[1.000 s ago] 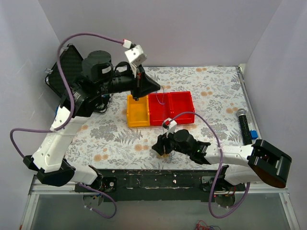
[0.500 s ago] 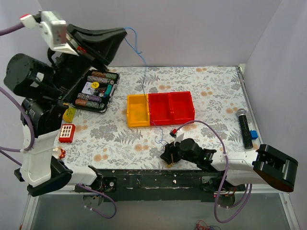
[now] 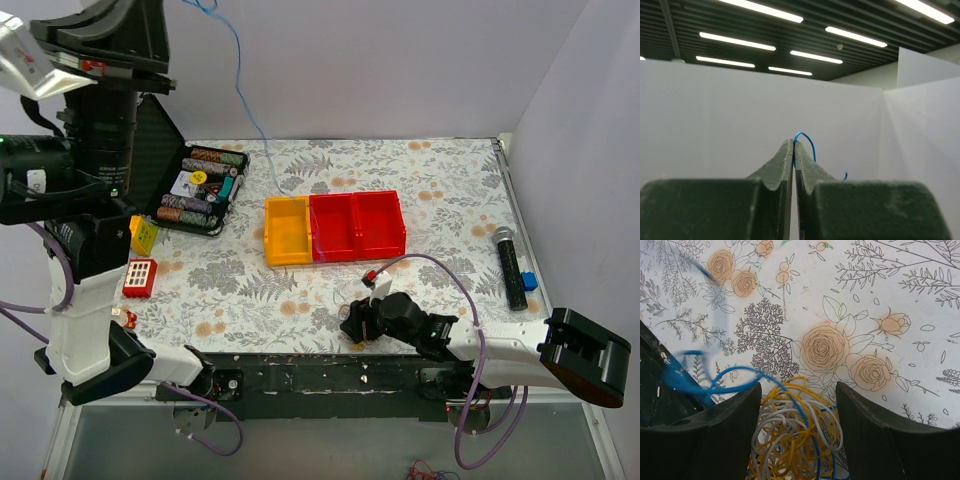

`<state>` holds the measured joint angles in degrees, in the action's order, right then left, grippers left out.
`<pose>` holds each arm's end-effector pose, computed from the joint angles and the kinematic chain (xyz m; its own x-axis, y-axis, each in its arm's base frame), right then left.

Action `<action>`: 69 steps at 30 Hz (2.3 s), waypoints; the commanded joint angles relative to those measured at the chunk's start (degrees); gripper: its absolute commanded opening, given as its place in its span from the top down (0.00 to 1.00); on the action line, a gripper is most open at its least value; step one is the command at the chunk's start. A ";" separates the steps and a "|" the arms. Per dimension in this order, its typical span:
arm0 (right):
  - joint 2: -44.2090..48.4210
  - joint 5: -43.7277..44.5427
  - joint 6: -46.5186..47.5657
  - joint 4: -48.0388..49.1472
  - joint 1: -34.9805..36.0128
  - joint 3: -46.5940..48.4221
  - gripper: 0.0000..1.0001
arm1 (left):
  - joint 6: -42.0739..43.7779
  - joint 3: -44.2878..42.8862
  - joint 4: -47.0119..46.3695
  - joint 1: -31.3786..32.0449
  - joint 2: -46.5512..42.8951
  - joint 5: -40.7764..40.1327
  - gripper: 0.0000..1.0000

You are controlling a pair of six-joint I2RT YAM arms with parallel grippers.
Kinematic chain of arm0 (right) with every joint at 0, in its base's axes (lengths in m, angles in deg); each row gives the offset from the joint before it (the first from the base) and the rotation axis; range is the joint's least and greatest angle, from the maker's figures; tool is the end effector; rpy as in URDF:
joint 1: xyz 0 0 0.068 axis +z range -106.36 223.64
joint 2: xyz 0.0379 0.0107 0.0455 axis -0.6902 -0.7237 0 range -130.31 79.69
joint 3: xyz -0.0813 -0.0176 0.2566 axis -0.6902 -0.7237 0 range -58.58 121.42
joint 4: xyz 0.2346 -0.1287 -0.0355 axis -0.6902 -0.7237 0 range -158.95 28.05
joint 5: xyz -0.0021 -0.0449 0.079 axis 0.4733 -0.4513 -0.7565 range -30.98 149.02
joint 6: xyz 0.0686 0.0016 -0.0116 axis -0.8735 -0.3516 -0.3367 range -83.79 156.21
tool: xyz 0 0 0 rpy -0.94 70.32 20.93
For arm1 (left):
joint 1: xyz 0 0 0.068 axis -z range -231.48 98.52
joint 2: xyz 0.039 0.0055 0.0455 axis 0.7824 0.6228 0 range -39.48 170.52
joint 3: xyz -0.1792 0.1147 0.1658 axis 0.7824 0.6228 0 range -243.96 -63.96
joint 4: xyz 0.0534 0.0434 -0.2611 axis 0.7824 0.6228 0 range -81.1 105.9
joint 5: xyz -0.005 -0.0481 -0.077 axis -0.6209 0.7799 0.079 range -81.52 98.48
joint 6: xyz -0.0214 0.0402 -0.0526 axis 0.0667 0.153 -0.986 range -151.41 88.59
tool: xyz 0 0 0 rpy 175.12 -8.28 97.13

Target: Untangle the cables

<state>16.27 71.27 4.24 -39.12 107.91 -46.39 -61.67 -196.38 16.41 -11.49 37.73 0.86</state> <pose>0.1077 0.1955 0.1248 -0.5983 -0.0498 -0.7997 -0.5687 0.7295 0.3801 0.1163 -0.0877 0.7070 0.2030 -0.8222 -0.5317 0.7768 0.4658 -0.4238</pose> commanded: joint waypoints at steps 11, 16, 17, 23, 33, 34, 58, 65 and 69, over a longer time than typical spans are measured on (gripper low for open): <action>1.72 4.10 -0.99 -4.99 0.24 -0.85 0.40 | 7.50 12.96 -7.86 0.18 -7.16 -2.40 1.00; 4.26 4.18 -0.73 -5.16 0.24 -0.50 0.43 | 6.71 27.45 -7.86 0.18 -11.55 -3.36 1.00; 4.70 4.18 -0.73 -5.34 0.24 -0.41 0.43 | 6.53 28.87 -7.86 0.18 -12.16 -3.89 1.00; 8.30 4.53 -0.29 -7.53 0.24 -0.41 0.45 | 6.44 40.38 -9.61 0.18 -15.07 -6.00 1.00; 14.11 6.47 -1.52 -9.91 0.24 -2.60 0.46 | 6.53 46.28 -11.46 0.27 -14.02 -6.62 1.00; 14.46 6.56 -1.61 -10.00 0.24 -2.69 0.45 | 6.53 46.37 -11.55 0.27 -13.76 -6.53 1.00; 18.59 7.26 -2.40 -9.29 0.24 -5.50 0.47 | 9.61 57.10 -17.09 -3.60 -9.18 -6.45 1.00; 20.79 7.79 -3.01 -10.00 0.33 -6.65 0.48 | 9.26 57.45 -16.74 -4.83 -8.66 -5.30 1.00; 21.40 8.23 -3.37 -10.09 0.24 -7.00 0.48 | 8.82 57.36 -16.12 -4.83 -8.30 -4.51 1.00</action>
<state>36.75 77.69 1.79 -50.05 107.91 -52.84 -52.82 -139.31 0.63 -16.12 29.54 -4.87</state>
